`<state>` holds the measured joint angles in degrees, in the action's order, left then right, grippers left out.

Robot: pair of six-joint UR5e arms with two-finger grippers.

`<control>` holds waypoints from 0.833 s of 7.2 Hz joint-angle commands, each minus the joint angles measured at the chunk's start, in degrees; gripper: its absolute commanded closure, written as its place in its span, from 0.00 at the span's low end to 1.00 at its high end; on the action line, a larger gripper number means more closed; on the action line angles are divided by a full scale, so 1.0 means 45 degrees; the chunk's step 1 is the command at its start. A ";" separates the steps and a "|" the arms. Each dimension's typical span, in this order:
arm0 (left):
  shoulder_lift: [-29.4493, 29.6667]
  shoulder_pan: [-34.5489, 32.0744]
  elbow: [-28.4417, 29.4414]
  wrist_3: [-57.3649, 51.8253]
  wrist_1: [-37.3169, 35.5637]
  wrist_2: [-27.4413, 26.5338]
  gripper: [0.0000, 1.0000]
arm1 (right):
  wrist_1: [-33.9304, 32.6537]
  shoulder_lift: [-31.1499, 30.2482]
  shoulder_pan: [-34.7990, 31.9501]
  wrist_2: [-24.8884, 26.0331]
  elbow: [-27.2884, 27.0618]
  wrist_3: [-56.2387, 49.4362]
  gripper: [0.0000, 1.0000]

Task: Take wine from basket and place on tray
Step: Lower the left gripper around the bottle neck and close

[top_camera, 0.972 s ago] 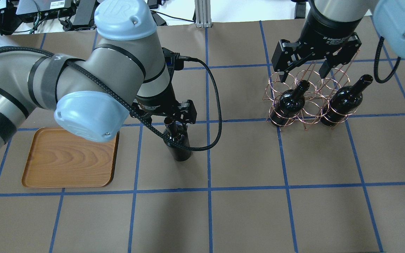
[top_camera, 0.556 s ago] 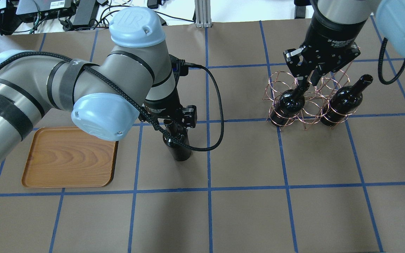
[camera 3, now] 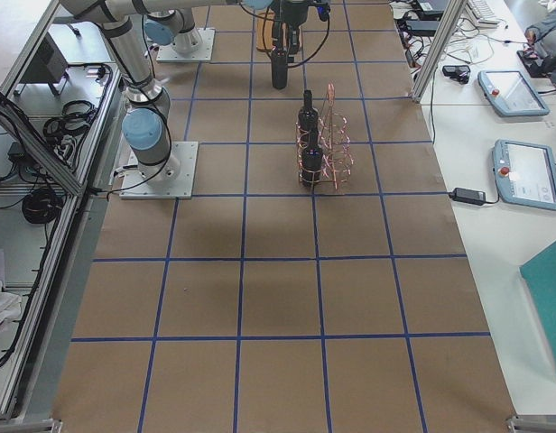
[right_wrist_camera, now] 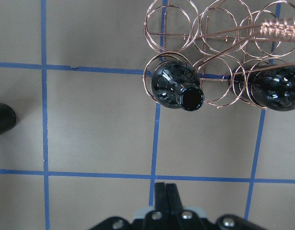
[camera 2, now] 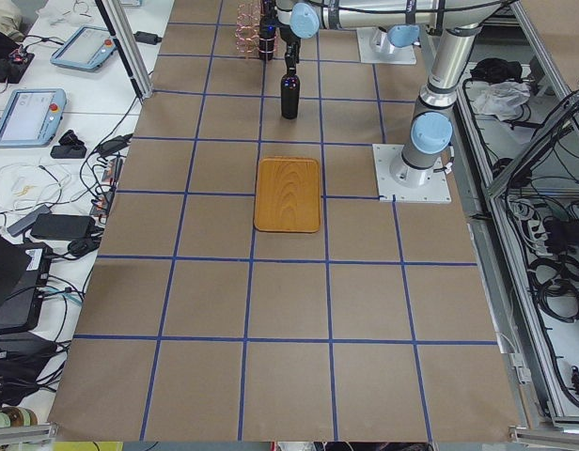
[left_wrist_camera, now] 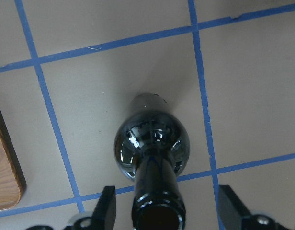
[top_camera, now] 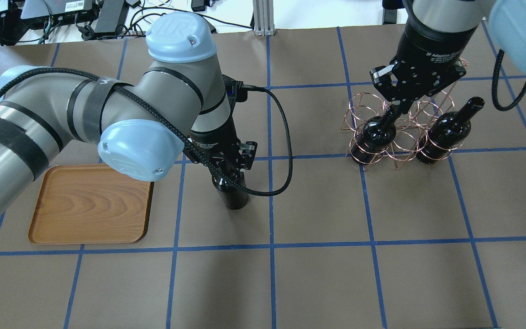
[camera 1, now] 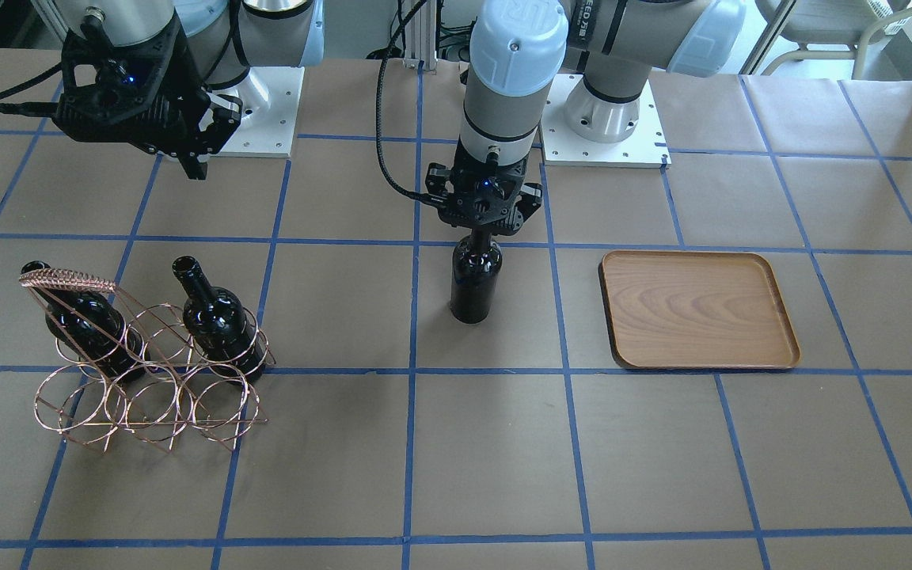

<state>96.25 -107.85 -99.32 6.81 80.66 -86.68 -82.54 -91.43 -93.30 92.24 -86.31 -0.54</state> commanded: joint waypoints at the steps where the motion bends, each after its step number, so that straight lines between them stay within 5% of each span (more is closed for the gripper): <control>1: 0.0018 0.0001 0.0019 -0.0009 0.0063 0.0005 0.66 | 0.0414 -0.0171 0.0011 -0.0030 0.0039 -0.0133 1.00; 2: 0.0018 0.0001 0.0039 -0.0047 0.0063 0.0005 1.00 | 0.0181 -0.0152 -0.0008 0.0144 0.0020 -0.0077 1.00; 5: -0.0001 0.0001 0.0175 -0.0263 0.0044 -0.0034 0.97 | -0.0017 -0.0132 -0.0009 -0.0010 0.0020 0.0021 0.42; 6: -0.0021 0.0001 0.0156 -0.0069 0.0063 -0.0015 0.12 | -0.0075 -0.0094 -0.0009 -0.0088 0.0020 0.0021 0.26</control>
<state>96.25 -107.84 -98.59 5.75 80.86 -86.78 -82.62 -91.98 -93.34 92.23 -86.22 -0.48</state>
